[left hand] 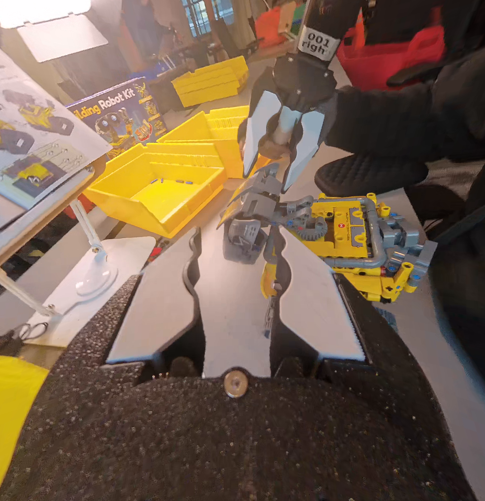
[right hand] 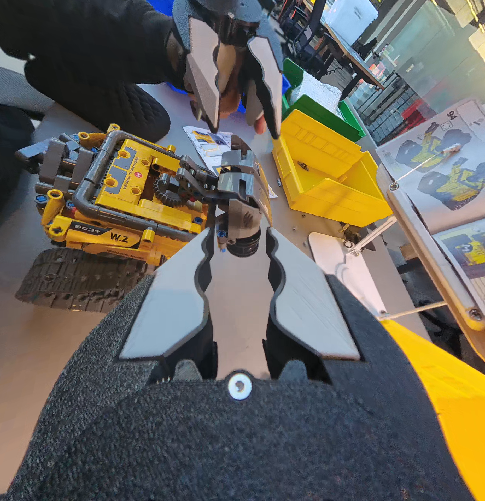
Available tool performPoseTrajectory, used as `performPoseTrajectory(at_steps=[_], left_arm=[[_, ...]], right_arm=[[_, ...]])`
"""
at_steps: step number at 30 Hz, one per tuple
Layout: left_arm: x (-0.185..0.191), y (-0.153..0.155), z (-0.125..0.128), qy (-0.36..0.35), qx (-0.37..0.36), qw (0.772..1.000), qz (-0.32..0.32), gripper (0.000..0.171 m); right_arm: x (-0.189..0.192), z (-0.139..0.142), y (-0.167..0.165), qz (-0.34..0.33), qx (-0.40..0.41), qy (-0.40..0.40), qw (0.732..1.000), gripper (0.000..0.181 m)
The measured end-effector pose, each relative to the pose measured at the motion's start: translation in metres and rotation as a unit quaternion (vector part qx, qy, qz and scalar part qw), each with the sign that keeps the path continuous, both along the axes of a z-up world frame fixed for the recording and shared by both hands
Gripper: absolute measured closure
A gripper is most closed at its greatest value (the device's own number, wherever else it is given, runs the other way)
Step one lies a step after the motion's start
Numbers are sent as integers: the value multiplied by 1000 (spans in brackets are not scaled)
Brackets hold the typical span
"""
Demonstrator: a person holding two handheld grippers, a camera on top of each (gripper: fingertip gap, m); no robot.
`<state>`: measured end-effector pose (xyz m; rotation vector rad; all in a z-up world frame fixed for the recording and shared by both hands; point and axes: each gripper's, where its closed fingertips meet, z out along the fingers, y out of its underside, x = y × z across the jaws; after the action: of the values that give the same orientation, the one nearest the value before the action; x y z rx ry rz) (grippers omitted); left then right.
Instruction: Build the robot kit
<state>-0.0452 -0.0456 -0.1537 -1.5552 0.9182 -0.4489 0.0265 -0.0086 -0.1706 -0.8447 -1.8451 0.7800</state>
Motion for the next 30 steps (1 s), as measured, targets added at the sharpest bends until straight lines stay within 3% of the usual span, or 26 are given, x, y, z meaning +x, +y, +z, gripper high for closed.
performPoseTrajectory(at_steps=[3,5,7,11,14,17,22,24,25,28,30], left_arm=[[-9,-19,-8,-66,-41,997,-10,115],[-7,-33,-20,-82,-76,993,-27,99],[-1,-44,-30,-77,-93,992,-39,82],[24,-53,-60,-28,-126,990,-59,58],[42,-54,-71,-5,-134,987,-87,66],[47,-56,-72,-9,-143,984,-107,83],[34,-39,-73,-28,-117,992,-49,98],[22,-29,-75,-19,-107,994,-10,123],[13,-23,-77,-12,-98,995,13,150],[6,-22,-78,-32,-115,993,18,147],[6,-26,-77,-40,-117,992,10,132]], right_arm=[[18,-7,-2,9,-81,-21,996,120],[33,-20,-16,36,-148,-63,986,98],[45,-34,-34,55,-194,-101,974,82],[44,-63,-61,57,-186,-126,973,74],[30,-81,-57,34,-147,-133,980,89],[19,-74,-43,30,-174,-99,979,103],[9,-68,3,-46,-198,-43,978,114],[4,-68,21,-94,-182,-26,978,118],[3,-67,29,-114,-173,-17,978,123],[2,-66,34,-120,-175,-8,977,130],[6,-66,36,-118,-181,-11,976,130]])
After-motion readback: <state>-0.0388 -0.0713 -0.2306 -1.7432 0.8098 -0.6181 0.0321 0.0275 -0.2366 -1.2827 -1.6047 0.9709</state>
